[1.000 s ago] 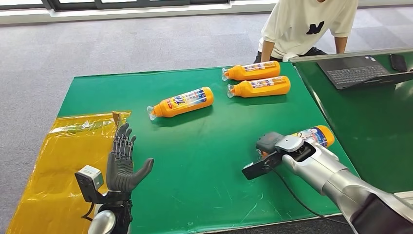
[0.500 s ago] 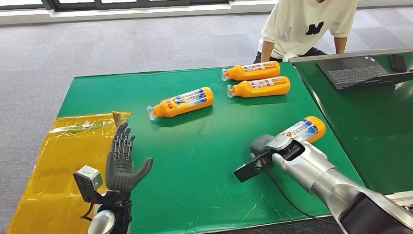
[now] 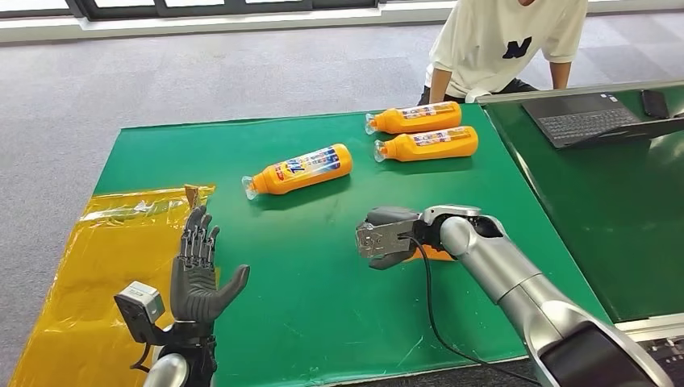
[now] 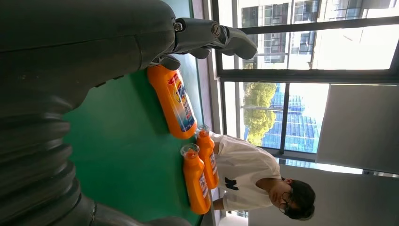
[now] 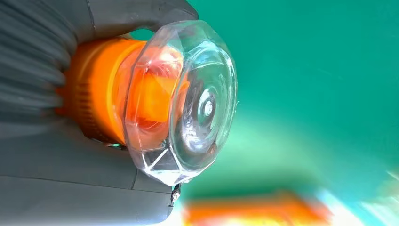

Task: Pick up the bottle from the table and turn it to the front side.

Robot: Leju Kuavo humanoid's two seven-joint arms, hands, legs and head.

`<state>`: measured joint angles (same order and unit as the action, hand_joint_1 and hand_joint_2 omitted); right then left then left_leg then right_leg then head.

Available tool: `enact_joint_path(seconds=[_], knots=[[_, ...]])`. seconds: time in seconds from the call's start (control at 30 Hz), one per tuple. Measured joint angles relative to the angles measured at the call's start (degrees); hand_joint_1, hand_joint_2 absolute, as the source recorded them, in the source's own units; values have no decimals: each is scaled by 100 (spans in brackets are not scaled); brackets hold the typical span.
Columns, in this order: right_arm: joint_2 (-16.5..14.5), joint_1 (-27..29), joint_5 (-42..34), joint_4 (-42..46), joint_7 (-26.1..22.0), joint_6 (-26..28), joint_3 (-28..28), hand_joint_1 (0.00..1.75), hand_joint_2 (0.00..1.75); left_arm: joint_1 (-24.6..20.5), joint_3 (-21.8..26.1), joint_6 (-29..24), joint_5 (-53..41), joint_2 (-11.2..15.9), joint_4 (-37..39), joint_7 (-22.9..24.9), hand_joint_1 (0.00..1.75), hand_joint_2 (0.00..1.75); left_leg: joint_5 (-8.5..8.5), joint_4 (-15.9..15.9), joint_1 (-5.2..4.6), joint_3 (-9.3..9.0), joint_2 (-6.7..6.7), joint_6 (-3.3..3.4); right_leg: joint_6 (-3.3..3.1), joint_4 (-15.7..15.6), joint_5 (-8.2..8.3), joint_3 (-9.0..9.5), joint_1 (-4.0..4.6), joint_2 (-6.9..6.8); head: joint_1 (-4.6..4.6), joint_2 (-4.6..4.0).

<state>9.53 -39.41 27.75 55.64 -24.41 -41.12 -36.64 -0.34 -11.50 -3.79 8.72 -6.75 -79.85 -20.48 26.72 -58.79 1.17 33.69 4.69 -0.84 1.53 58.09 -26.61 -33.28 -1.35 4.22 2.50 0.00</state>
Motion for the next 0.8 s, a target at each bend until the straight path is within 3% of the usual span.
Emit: enact_joint_path(seconds=[0.1,0.2,0.63,0.8], knots=[[-373,284,-659,571,-465,24,448,175,175,-144,-48,-48,-98,-43,125,-68,0,175,-2,1,0,2,-3,-4,-7,0,5,-10,0,3,1,0],[-624,496,-786,990,-468,23,681,175,175,-253,-97,-80,-134,-75,228,-84,0,175,-10,2,1,9,3,-10,-12,1,8,-16,0,0,1,0],[-775,763,-800,1460,-455,23,1097,175,175,-321,-141,-89,-164,-83,362,-98,0,175,-9,1,-3,32,-5,-9,-10,2,10,-44,-13,15,1,0],[-877,801,-1156,1588,-741,23,1173,175,175,-326,-149,-90,-165,-86,377,-102,0,175,-9,1,-3,37,-8,-10,-11,2,10,-48,-9,17,1,0]])
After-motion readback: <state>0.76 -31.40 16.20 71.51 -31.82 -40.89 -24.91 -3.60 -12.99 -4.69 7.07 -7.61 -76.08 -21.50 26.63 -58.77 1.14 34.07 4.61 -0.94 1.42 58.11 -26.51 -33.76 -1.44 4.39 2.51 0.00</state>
